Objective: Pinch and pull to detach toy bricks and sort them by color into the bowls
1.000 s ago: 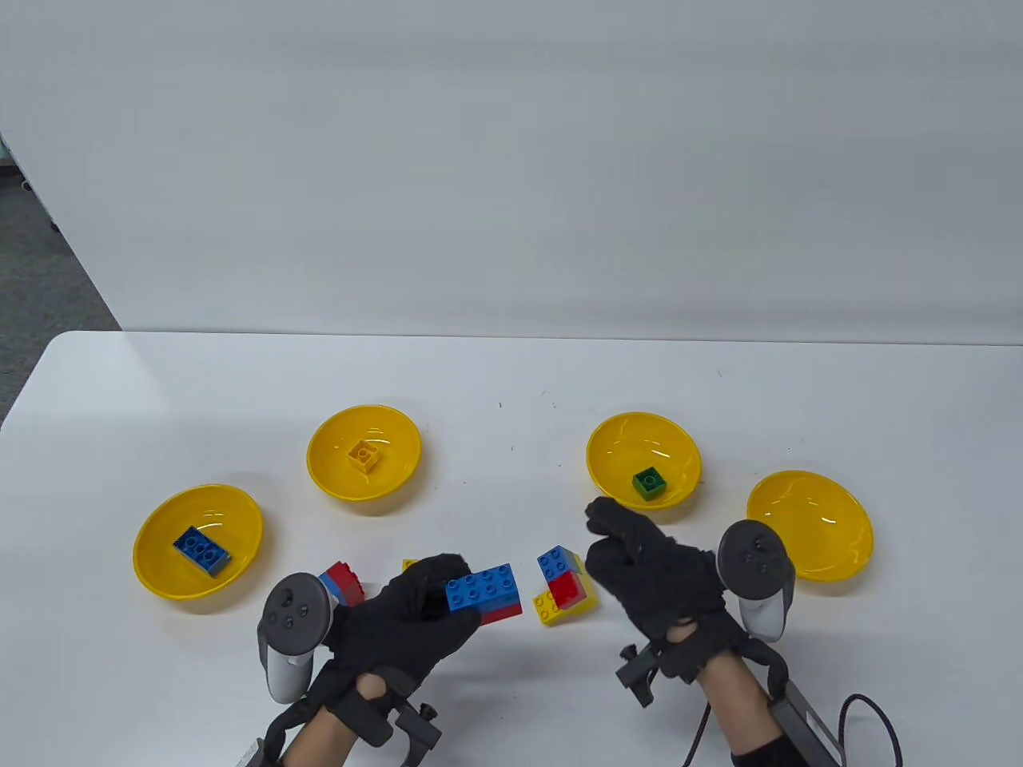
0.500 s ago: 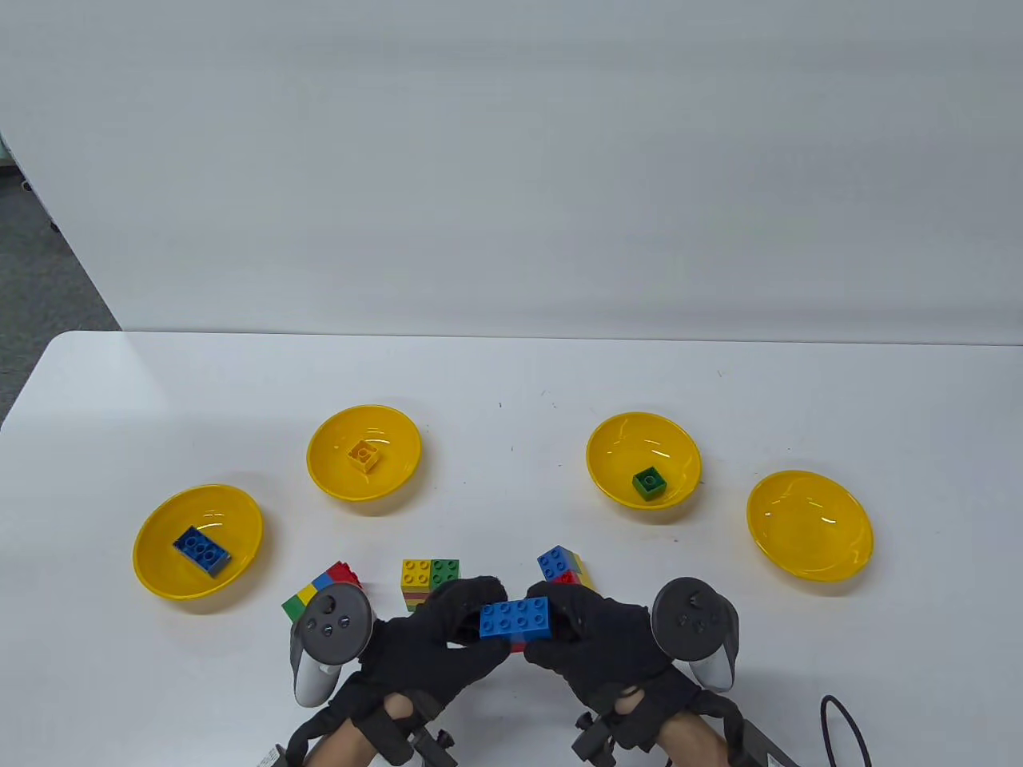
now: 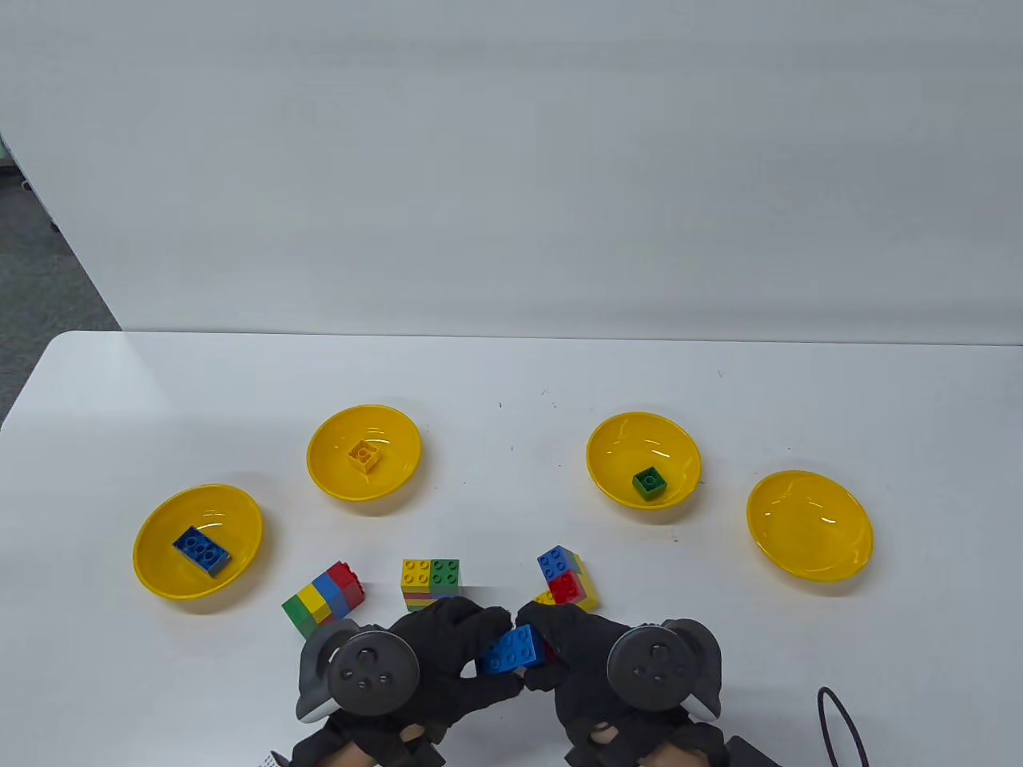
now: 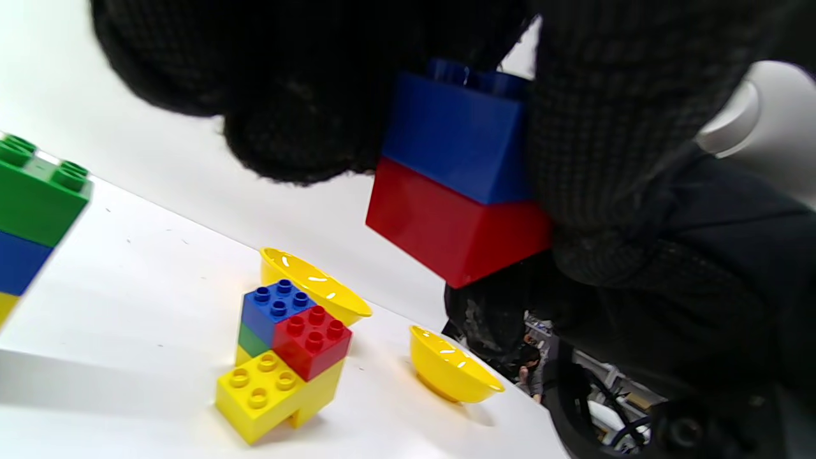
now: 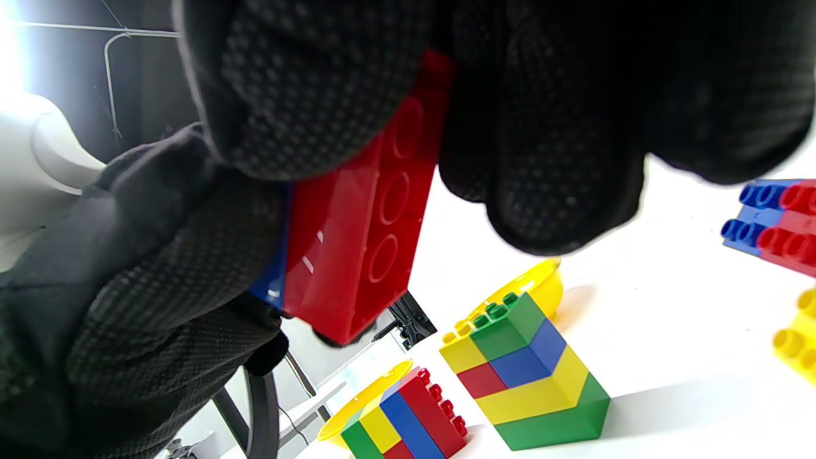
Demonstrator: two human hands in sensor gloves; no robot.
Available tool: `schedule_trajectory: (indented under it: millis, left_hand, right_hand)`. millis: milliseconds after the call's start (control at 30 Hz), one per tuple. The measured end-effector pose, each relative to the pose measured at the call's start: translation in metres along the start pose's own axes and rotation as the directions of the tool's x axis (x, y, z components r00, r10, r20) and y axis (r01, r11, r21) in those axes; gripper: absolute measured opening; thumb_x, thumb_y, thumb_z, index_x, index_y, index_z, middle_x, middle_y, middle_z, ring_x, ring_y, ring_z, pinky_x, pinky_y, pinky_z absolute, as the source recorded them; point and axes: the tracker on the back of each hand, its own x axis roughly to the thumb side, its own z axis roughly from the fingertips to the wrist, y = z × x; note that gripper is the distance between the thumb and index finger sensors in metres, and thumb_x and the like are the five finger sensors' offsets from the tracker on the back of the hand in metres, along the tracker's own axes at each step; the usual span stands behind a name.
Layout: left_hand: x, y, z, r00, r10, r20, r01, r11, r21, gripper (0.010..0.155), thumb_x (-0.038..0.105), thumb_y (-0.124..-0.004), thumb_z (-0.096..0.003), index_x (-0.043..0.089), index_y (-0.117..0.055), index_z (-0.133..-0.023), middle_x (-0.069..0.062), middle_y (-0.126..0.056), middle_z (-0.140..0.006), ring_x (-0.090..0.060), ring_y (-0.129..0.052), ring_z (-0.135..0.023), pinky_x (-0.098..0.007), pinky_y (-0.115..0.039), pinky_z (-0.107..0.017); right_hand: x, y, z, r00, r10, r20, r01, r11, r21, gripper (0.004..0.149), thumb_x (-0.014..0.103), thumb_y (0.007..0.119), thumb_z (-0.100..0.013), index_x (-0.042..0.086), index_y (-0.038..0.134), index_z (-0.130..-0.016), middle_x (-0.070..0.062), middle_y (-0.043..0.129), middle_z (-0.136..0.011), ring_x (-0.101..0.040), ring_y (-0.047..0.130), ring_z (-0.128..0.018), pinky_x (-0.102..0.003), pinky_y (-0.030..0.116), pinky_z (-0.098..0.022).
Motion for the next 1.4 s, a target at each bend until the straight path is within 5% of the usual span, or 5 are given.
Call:
schedule_trajectory:
  millis: [400,633,900,1100,1400]
  left_hand:
    - [-0.035,0.007,-0.001,0.845,0.532,-0.057,-0.532,0.846,0.017,0.064,0.047,-0.106,-0.0377,0.004,-0.092,-0.084,-0.024,-0.100,-0.064,-0.039,-0.108,-0.039,-0.054,-0.092,-0.029]
    - [-0.037,0.025,0.004,0.903,0.425,-0.065,-0.415,0.901,0.127,0.065,0.047,-0.104,-0.0391,0.009,-0.088,-0.089,-0.022,-0.095,-0.073,-0.040,-0.103,-0.049,-0.055,-0.088,-0.036]
    - [-0.038,0.139,0.035,0.976,0.001,-0.220,0.104,0.878,0.467,0.067,0.037,-0.100,-0.0437,0.016,-0.074,-0.102,-0.021,-0.080,-0.096,-0.044,-0.092,-0.075,-0.059,-0.080,-0.057]
    - [-0.126,0.167,0.079,0.718,-0.128,-0.684,0.529,0.739,0.417,0.067,0.031,-0.096,-0.0449,0.017,-0.069,-0.105,-0.021,-0.073,-0.102,-0.046,-0.085,-0.083,-0.064,-0.073,-0.062]
    - [-0.214,0.153,0.121,0.396,-0.123,-0.910,0.577,0.804,0.143,0.068,0.039,-0.101,-0.0418,0.019,-0.076,-0.101,-0.017,-0.083,-0.097,-0.045,-0.086,-0.083,-0.066,-0.069,-0.063]
  right_hand:
    - [-0.007,-0.010,0.000,0.980,-0.199,0.030,0.200,0.977,-0.069,0.063,0.024,0.086,-0.018,-0.007,0.091,-0.073,-0.030,0.100,-0.058,-0.030,0.113,-0.026,-0.052,0.099,-0.019]
    - [-0.011,-0.006,-0.002,0.983,-0.182,-0.027,0.179,0.982,-0.066,0.063,0.026,0.089,-0.020,-0.007,0.089,-0.074,-0.031,0.099,-0.060,-0.031,0.111,-0.029,-0.053,0.097,-0.022]
    - [-0.018,-0.021,-0.001,0.989,-0.142,-0.038,0.139,0.987,-0.077,0.063,0.027,0.090,-0.022,-0.006,0.088,-0.076,-0.031,0.097,-0.063,-0.034,0.110,-0.032,-0.055,0.094,-0.025]
    - [-0.023,-0.027,-0.002,0.987,-0.152,-0.051,0.146,0.984,-0.100,0.063,0.028,0.090,-0.023,-0.006,0.088,-0.077,-0.031,0.097,-0.064,-0.035,0.109,-0.033,-0.056,0.094,-0.025]
    - [-0.028,-0.023,-0.002,0.989,-0.128,-0.079,0.120,0.988,-0.100,0.063,0.028,0.090,-0.024,-0.006,0.087,-0.077,-0.031,0.096,-0.064,-0.035,0.109,-0.033,-0.056,0.093,-0.026]
